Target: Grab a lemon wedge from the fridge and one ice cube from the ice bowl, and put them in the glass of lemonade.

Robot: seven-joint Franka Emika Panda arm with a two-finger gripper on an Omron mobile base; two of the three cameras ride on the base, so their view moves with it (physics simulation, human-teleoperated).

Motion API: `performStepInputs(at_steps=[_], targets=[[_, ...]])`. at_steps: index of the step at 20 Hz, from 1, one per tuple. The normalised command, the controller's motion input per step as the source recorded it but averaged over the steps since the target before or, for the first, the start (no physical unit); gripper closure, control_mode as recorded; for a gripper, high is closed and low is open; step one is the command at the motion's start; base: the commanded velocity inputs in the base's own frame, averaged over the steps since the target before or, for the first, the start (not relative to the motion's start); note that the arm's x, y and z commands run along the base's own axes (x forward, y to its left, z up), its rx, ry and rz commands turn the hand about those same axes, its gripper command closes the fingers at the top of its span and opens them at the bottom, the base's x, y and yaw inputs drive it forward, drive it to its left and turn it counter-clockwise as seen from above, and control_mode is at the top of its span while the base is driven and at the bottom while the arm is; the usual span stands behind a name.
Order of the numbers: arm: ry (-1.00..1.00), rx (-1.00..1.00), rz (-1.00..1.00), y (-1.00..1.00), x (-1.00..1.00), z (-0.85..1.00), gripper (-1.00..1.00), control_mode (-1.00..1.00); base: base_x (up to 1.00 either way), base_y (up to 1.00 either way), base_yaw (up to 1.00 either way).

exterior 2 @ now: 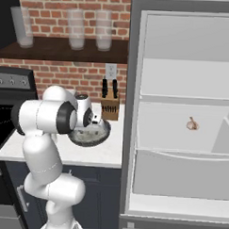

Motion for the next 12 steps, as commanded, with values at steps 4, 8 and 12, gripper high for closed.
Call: performStepInputs(at_steps=[4,8,12], targets=[[0.00,0.00,0.00,0.00,0.00,0.00,-1.00,-1.00,0.00,0.00,0.00],[0.00,0.00,0.00,0.00,0.00,0.00,-1.00,-1.00,0.00,0.00,0.00],[0.00,0.00,0.00,0.00,0.00,0.00,-1.00,-1.00,0.00,0.00,0.00]])
